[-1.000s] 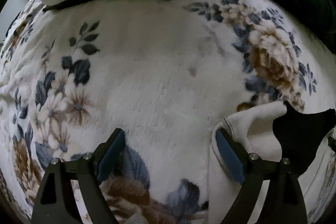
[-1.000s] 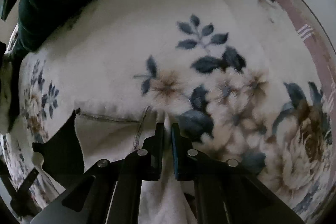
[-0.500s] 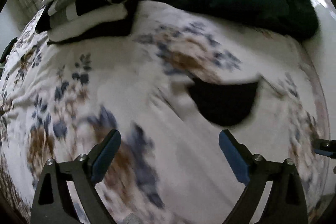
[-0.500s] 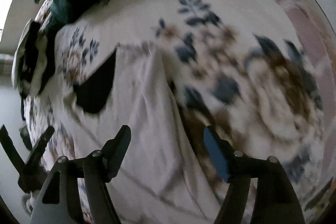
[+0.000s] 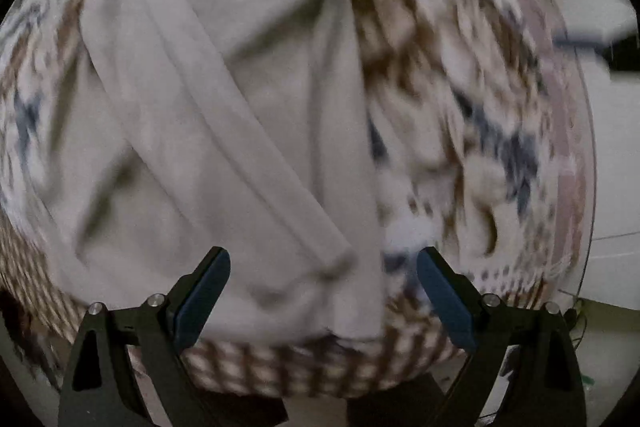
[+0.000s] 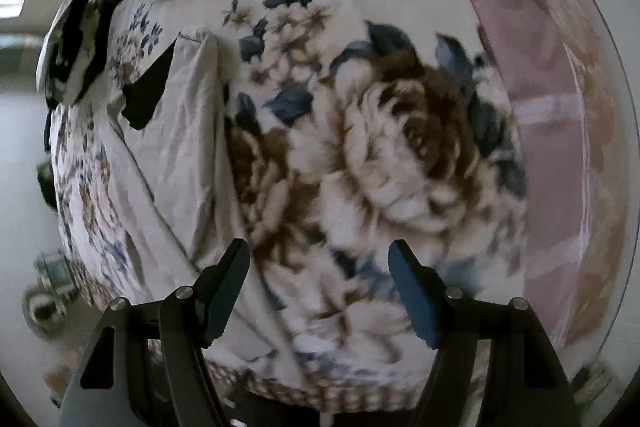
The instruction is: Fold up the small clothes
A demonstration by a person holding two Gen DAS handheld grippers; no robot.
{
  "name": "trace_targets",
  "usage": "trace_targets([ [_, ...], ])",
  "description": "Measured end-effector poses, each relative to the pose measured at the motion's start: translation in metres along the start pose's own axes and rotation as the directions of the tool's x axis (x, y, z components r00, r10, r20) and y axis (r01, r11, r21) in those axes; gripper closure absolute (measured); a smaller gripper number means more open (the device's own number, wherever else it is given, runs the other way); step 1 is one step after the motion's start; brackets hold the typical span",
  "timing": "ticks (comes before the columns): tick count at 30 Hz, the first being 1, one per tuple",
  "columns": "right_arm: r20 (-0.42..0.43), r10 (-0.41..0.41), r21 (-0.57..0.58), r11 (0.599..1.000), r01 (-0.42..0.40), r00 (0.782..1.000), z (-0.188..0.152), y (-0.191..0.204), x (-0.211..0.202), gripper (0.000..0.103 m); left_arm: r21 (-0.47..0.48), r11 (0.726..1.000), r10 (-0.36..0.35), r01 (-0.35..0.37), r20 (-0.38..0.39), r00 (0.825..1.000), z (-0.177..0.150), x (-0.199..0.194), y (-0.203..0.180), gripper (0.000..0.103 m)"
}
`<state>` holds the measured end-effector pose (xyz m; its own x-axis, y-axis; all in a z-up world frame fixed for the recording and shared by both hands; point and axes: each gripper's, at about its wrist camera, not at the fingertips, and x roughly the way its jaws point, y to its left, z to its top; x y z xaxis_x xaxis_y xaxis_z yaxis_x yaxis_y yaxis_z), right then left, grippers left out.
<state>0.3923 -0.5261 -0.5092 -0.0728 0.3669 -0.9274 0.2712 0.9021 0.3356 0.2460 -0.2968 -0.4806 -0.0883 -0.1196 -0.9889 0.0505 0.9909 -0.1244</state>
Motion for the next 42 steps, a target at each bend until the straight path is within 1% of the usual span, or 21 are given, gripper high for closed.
trace_targets([
  [2,-0.019,0.041,-0.031,0.999,-0.041,0.999,0.013,-0.002,0.010,0.029,-0.013,1.000,0.022,-0.022,-0.014,1.000,-0.010,0.016,-0.013,0.008],
  [4,-0.036,0.105,-0.065,0.992,-0.107,0.994,0.032,0.003,0.025,0.029,-0.001,0.998,0.059,-0.059,-0.006,0.998,-0.014,0.032,-0.022,0.008],
  [6,-0.041,0.164,-0.099,0.981,-0.167,0.986,0.050,0.014,0.040,0.029,0.007,0.996,0.093,-0.093,0.019,0.996,-0.014,0.045,-0.027,0.015],
  [7,-0.041,0.191,-0.116,0.974,-0.195,0.981,0.062,0.020,0.048,0.029,0.004,0.994,0.111,-0.111,0.043,0.993,-0.014,0.048,-0.027,0.024],
  [8,-0.044,0.215,-0.131,0.967,-0.219,0.976,0.075,0.027,0.056,0.029,-0.001,0.992,0.122,-0.122,0.072,0.990,-0.012,0.048,-0.026,0.036],
  [9,-0.043,0.231,-0.133,0.963,-0.235,0.972,0.084,0.032,0.061,0.029,-0.008,0.991,0.133,-0.133,0.093,0.987,-0.011,0.048,-0.026,0.045],
  [10,-0.043,0.256,-0.129,0.957,-0.259,0.966,0.097,0.038,0.069,0.029,-0.023,0.988,0.151,-0.150,0.119,0.981,-0.009,0.045,-0.023,0.067],
  [11,-0.041,0.281,-0.120,0.951,-0.284,0.959,0.110,0.043,0.076,0.031,-0.037,0.986,0.166,-0.162,0.139,0.976,-0.008,0.042,-0.020,0.086],
  [12,-0.035,0.293,-0.117,0.948,-0.295,0.955,0.120,0.047,0.080,0.033,-0.057,0.985,0.169,-0.162,0.155,0.973,-0.006,0.039,-0.016,0.092],
  [13,-0.025,0.304,-0.112,0.946,-0.305,0.952,0.132,0.051,0.085,0.039,-0.077,0.986,0.160,-0.149,0.165,0.973,-0.003,0.034,-0.007,0.095],
  [15,-0.014,0.313,-0.096,0.945,-0.313,0.950,0.151,0.058,0.093,0.045,-0.106,0.987,0.142,-0.124,0.181,0.973,-0.002,0.030,0.003,0.096],
  [17,-0.003,0.337,-0.069,0.939,-0.336,0.941,0.168,0.064,0.101,0.046,-0.109,0.988,0.134,-0.114,0.197,0.971,-0.002,0.026,0.007,0.097],
  [20,-0.034,0.376,-0.028,0.926,-0.377,0.926,0.187,0.073,0.119,0.046,-0.107,0.989,0.119,-0.098,0.213,0.970,-0.008,0.019,0.017,0.097],
  [21,-0.040,0.372,-0.023,0.927,-0.373,0.927,0.189,0.077,0.124,0.048,-0.107,0.990,0.110,-0.088,0.217,0.970,-0.011,0.015,0.021,0.097],
  [23,-0.055,0.325,-0.052,0.943,-0.328,0.944,0.192,0.090,0.134,0.097,-0.114,0.991,0.096,-0.072,0.227,0.969,-0.014,0.011,0.019,0.097],
  [24,-0.050,0.306,-0.059,0.949,-0.309,0.951,0.192,0.094,0.135,0.097,-0.114,0.991,0.090,-0.065,0.237,0.967,-0.019,0.003,0.025,0.098],
  [29,-0.019,0.281,-0.107,0.954,-0.282,0.959,0.181,0.123,0.110,0.097,-0.123,0.992,0.054,-0.021,0.269,0.962,-0.026,-0.029,0.045,0.098],
  [34,0.002,0.227,-0.166,0.960,-0.223,0.974,0.171,0.165,0.073,0.097,-0.175,0.984,0.035,0.025,0.329,0.944,-0.038,-0.073,0.075,0.098],
  [38,0.028,0.177,-0.209,0.963,-0.167,0.984,0.162,0.216,0.053,0.097,-0.272,0.956,-0.006,0.113,0.366,0.930,-0.051,-0.099,0.119,0.098],
  [39,0.030,0.170,-0.217,0.963,-0.160,0.985,0.160,0.227,0.052,0.097,-0.290,0.948,-0.015,0.130,0.366,0.930,-0.051,-0.095,0.125,0.098],
  [42,0.034,0.125,-0.249,0.962,-0.112,0.992,0.147,0.275,0.058,0.097,-0.364,0.911,-0.053,0.195,0.366,0.929,-0.056,-0.093,0.166,0.098],
])
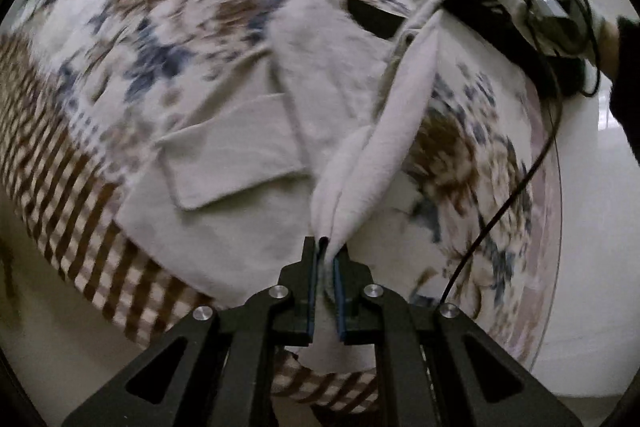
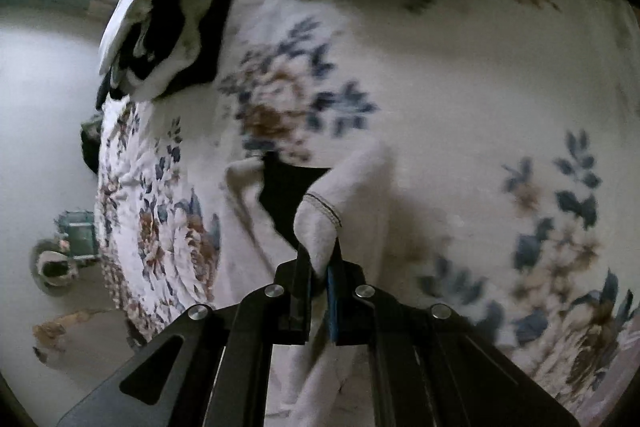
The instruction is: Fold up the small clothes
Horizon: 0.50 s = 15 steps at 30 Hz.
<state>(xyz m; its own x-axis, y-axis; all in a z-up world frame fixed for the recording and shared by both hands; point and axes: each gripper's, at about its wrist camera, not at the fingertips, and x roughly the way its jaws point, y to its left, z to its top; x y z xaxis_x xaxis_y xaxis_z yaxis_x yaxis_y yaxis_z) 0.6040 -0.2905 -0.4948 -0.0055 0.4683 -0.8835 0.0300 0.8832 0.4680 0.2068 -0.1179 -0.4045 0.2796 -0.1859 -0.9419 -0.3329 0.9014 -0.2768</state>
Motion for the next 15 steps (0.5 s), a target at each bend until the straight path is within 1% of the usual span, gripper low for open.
trace_targets([
  [3,-0.018,-0.046,-0.040,0.998,0.045,0.999,-0.006,0.049,0.029,0.097,-0.062,0.998,-0.009,0.008,-0.016,1.000,0.010,0.005,0.040,0.098],
  [5,-0.035,-0.091,-0.070,0.994,0.089,0.995,-0.011,0.082,0.060,0.097,-0.117,0.993,-0.026,0.022,-0.035,0.999,0.016,0.011,0.071,0.098],
  [8,-0.048,-0.170,-0.108,0.981,0.164,0.984,-0.009,0.122,0.106,0.097,-0.164,0.986,-0.032,0.023,-0.053,0.998,0.023,0.025,0.106,0.098],
  [10,-0.058,-0.212,-0.108,0.973,0.205,0.976,-0.010,0.140,0.133,0.097,-0.191,0.981,-0.033,0.019,-0.068,0.997,0.026,0.035,0.126,0.098],
  [12,-0.054,-0.257,-0.118,0.961,0.249,0.965,-0.011,0.154,0.154,0.097,-0.198,0.980,-0.041,0.022,-0.093,0.995,0.027,0.045,0.142,0.098],
  [13,-0.051,-0.275,-0.125,0.956,0.267,0.960,-0.010,0.159,0.163,0.097,-0.206,0.978,-0.052,0.028,-0.114,0.992,0.028,0.053,0.149,0.097],
  [14,-0.048,-0.309,-0.143,0.943,0.300,0.950,-0.011,0.167,0.173,0.097,-0.218,0.975,-0.075,0.042,-0.146,0.986,0.028,0.061,0.156,0.096],
  [15,-0.054,-0.325,-0.151,0.937,0.314,0.944,-0.011,0.171,0.179,0.097,-0.237,0.970,-0.096,0.053,-0.170,0.981,0.029,0.067,0.162,0.094],
])
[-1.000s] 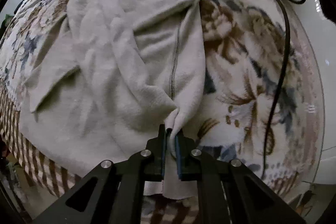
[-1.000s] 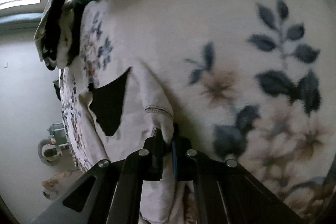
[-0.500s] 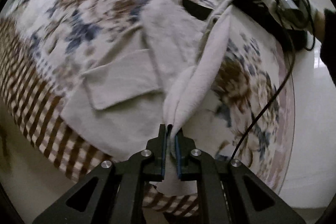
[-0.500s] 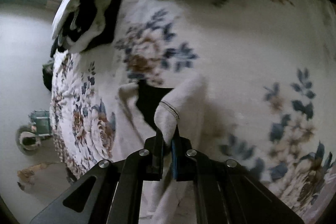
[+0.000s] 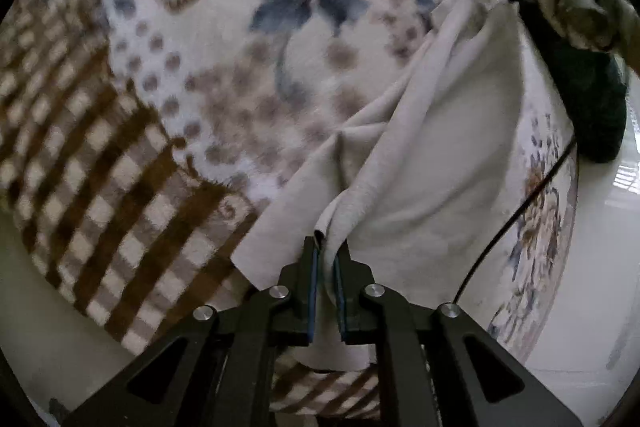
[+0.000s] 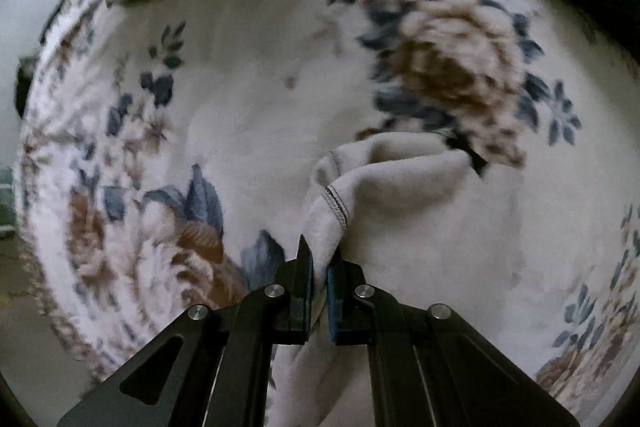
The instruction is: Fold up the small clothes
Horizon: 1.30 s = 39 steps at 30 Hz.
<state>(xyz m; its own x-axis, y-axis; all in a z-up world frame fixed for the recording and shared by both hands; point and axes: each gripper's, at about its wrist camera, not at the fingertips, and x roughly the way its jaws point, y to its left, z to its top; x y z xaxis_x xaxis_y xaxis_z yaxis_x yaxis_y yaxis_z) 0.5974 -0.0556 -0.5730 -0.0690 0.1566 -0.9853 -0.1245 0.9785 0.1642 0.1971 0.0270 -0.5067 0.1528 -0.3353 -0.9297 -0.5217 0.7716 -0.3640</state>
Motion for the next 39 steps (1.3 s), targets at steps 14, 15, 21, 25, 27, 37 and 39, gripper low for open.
trace_targets([
  [14,0.084,0.194,0.148,0.968,-0.205,0.977,-0.134,-0.076,-0.084,0.046,0.066,0.994,-0.088,0.092,-0.065,0.994,0.079,-0.037,0.013,0.068],
  [15,0.072,0.178,0.171,0.967,-0.188,0.981,-0.150,-0.087,-0.082,0.046,0.110,0.989,-0.097,0.102,-0.056,0.994,0.097,-0.036,-0.001,0.066],
  [21,0.051,0.198,0.388,0.899,-0.202,0.979,-0.225,-0.165,-0.042,0.046,0.324,0.933,-0.164,0.159,-0.011,0.986,0.214,-0.011,-0.095,0.059],
  [25,0.113,0.243,0.457,0.848,-0.268,0.963,-0.227,-0.192,-0.023,0.046,0.415,0.898,-0.140,0.143,-0.037,0.989,0.272,0.028,-0.148,0.059],
  [27,0.152,0.284,0.470,0.822,-0.322,0.947,-0.221,-0.195,-0.019,0.046,0.431,0.892,-0.122,0.137,-0.061,0.991,0.292,0.050,-0.165,0.059],
  [37,0.217,0.395,0.445,0.774,-0.451,0.893,-0.173,-0.177,0.002,0.092,0.528,0.845,-0.058,0.080,-0.058,0.997,0.322,0.087,-0.199,0.098],
  [39,0.208,0.336,0.456,0.798,-0.394,0.919,-0.175,-0.185,0.002,0.092,0.511,0.856,-0.052,0.079,-0.066,0.996,0.329,0.091,-0.189,0.098],
])
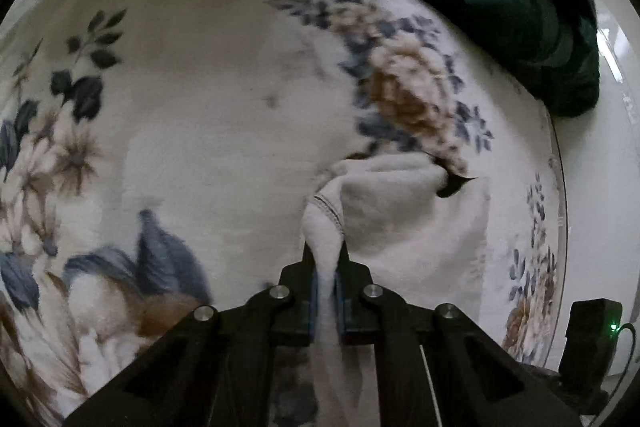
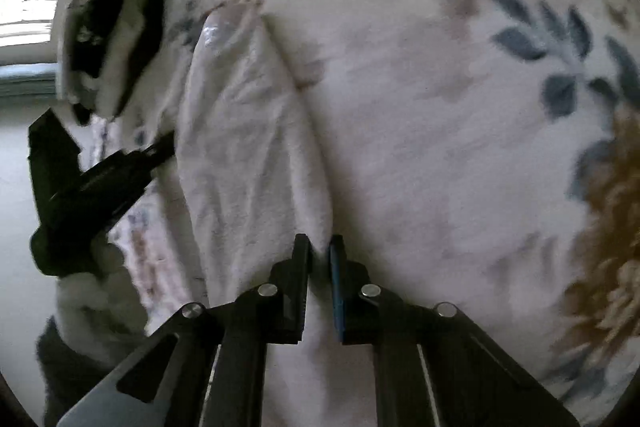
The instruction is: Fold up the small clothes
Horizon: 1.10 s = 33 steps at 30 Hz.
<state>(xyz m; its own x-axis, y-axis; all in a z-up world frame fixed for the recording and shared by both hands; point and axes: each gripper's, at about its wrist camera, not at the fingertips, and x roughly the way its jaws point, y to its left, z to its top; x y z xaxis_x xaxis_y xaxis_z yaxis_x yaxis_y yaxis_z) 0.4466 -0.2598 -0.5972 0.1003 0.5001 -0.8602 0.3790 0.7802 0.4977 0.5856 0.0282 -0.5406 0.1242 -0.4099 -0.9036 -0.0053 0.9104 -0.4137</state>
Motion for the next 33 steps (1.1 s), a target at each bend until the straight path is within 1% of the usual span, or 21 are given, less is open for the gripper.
trace_targets([
  [4,0.015,-0.117,-0.027,0.993,0.117,0.993,0.003,-0.008,-0.006,0.093,0.000,1.000,-0.020,0.020,-0.012,1.000,-0.001,0.002,0.006,0.097],
  [5,0.012,-0.121,-0.027,0.992,0.121,0.993,0.004,-0.010,-0.009,0.093,0.000,1.000,-0.015,0.015,-0.019,1.000,-0.002,0.001,0.007,0.094],
  [6,0.004,-0.106,-0.018,0.994,0.106,0.994,0.004,-0.012,-0.012,0.093,-0.010,1.000,-0.023,0.023,-0.025,0.999,-0.002,0.000,0.006,0.094],
  [7,-0.018,-0.075,0.003,0.997,0.075,0.997,0.002,-0.016,-0.017,0.092,-0.025,0.998,-0.053,0.053,-0.033,0.998,-0.004,-0.003,0.006,0.091],
  [8,-0.039,-0.052,0.018,0.998,0.052,0.998,0.001,-0.018,-0.021,0.090,-0.035,0.996,-0.085,0.083,-0.039,0.996,-0.009,-0.008,0.006,0.085],
  [9,-0.065,-0.021,0.032,0.999,0.023,0.998,-0.003,-0.019,-0.026,0.087,-0.038,0.993,-0.110,0.108,-0.033,0.993,-0.019,-0.018,0.007,0.082],
  [10,-0.078,0.004,0.037,0.999,-0.001,0.997,-0.009,-0.019,-0.032,0.076,-0.040,0.992,-0.122,0.121,-0.023,0.992,-0.032,-0.030,0.008,0.075],
  [11,-0.084,0.012,0.033,0.999,-0.009,0.996,-0.020,-0.020,-0.039,0.063,-0.039,0.990,-0.134,0.133,-0.020,0.991,-0.049,-0.041,0.009,0.068],
  [13,-0.102,0.008,0.021,1.000,-0.006,0.995,-0.045,-0.023,-0.049,0.056,-0.048,0.989,-0.144,0.142,-0.035,0.989,-0.085,-0.056,0.012,0.063],
  [15,-0.139,-0.001,0.024,1.000,0.004,0.990,-0.073,-0.029,-0.053,0.056,-0.067,0.987,-0.153,0.148,-0.068,0.986,-0.122,-0.066,0.014,0.062],
  [18,-0.211,-0.005,0.037,0.999,0.013,0.977,-0.121,-0.040,-0.051,0.056,-0.105,0.986,-0.145,0.131,-0.147,0.978,-0.183,-0.069,0.014,0.062],
  [20,-0.264,-0.007,0.055,0.998,0.023,0.965,-0.155,-0.048,-0.044,0.056,-0.136,0.982,-0.160,0.132,-0.214,0.964,-0.226,-0.062,0.012,0.062],
  [23,-0.318,0.001,0.094,0.995,0.030,0.948,-0.198,-0.065,-0.033,0.056,-0.166,0.979,-0.161,0.116,-0.289,0.944,-0.271,-0.043,0.007,0.062],
  [24,-0.326,0.000,0.103,0.994,0.036,0.945,-0.208,-0.067,-0.028,0.056,-0.158,0.981,-0.155,0.112,-0.291,0.944,-0.279,-0.039,0.004,0.062],
  [25,-0.333,0.002,0.109,0.993,0.036,0.943,-0.218,-0.072,-0.023,0.056,-0.131,0.987,-0.126,0.092,-0.275,0.953,-0.289,-0.038,-0.001,0.065],
  [26,-0.340,0.013,0.115,0.993,0.028,0.940,-0.228,-0.076,-0.017,0.056,-0.099,0.992,-0.106,0.084,-0.240,0.965,-0.295,-0.041,-0.007,0.080],
  [27,-0.339,0.019,0.116,0.993,0.022,0.941,-0.233,-0.078,-0.013,0.058,-0.074,0.995,-0.084,0.069,-0.221,0.972,-0.298,-0.044,-0.012,0.092],
  [28,-0.329,0.021,0.109,0.994,0.016,0.944,-0.238,-0.076,-0.011,0.082,-0.059,0.997,-0.069,0.058,-0.207,0.976,-0.301,-0.047,-0.015,0.093],
  [29,-0.322,0.004,0.089,0.996,0.026,0.947,-0.245,-0.074,-0.011,0.097,-0.056,0.997,-0.062,0.052,-0.177,0.982,-0.302,-0.054,-0.017,0.093],
  [31,-0.293,-0.031,0.051,0.998,0.048,0.956,-0.250,-0.069,-0.012,0.097,-0.060,0.998,-0.040,0.030,-0.184,0.982,-0.309,-0.050,-0.007,0.094],
  [33,-0.272,-0.083,0.030,0.995,0.094,0.959,-0.253,-0.070,-0.009,0.098,-0.113,0.993,-0.059,0.037,-0.196,0.979,-0.313,-0.047,0.007,0.094],
])
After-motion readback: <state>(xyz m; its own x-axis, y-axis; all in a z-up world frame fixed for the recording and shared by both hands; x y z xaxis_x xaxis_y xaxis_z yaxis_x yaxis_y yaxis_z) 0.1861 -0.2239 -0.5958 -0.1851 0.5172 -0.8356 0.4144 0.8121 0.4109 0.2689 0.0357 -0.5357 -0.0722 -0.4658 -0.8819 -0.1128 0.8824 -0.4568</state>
